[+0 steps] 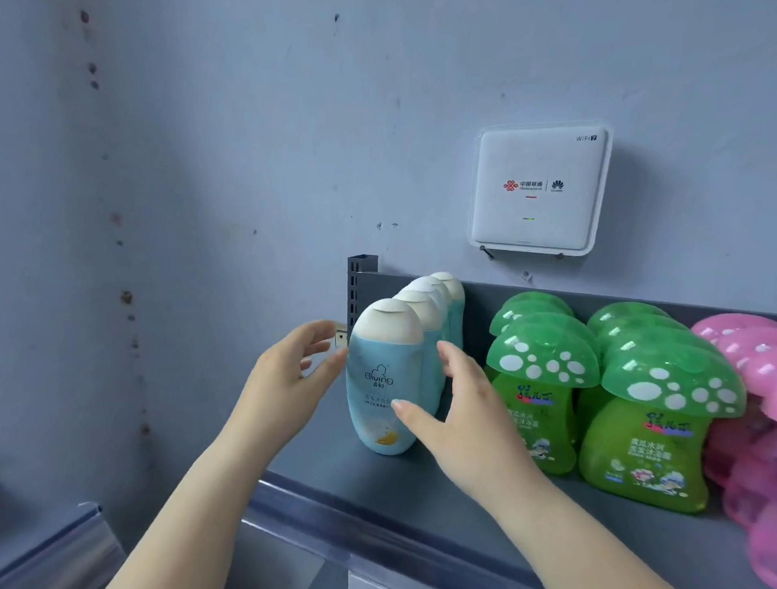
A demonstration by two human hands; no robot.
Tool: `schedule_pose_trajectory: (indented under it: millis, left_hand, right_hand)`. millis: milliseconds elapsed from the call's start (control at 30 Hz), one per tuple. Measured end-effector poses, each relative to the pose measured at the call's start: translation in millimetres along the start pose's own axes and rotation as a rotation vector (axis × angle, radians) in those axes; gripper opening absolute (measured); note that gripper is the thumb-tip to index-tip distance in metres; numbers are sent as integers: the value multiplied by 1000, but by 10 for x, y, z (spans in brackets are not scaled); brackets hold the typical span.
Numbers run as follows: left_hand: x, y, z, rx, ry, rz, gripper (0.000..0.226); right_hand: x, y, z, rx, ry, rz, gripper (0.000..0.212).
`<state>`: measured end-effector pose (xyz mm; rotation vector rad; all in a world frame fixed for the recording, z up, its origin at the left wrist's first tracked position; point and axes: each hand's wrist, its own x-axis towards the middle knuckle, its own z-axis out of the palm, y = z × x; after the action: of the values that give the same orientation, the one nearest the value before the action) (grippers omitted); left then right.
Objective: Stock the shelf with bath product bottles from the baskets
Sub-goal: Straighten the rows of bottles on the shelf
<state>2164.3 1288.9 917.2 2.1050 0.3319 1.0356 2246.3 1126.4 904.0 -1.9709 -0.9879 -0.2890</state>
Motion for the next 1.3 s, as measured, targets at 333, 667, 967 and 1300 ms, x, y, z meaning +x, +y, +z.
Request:
schedule_pose_trajectory:
  millis: [333, 667, 967, 1300]
  left_hand:
    - [533, -230, 83, -252, -348, -3, 37]
    - [589, -279, 163, -452, -598, 129, 32]
    - [546, -367, 270, -526, -571, 156, 37]
    - [525, -493, 287, -612, -565, -161, 38]
  right_hand:
    - [341, -118, 25, -32, 65, 85, 84]
    - [498, -65, 141, 144, 28, 234, 71]
    - [459, -76, 251, 151, 56, 221, 81]
    - [323, 103, 298, 150, 0, 250, 71]
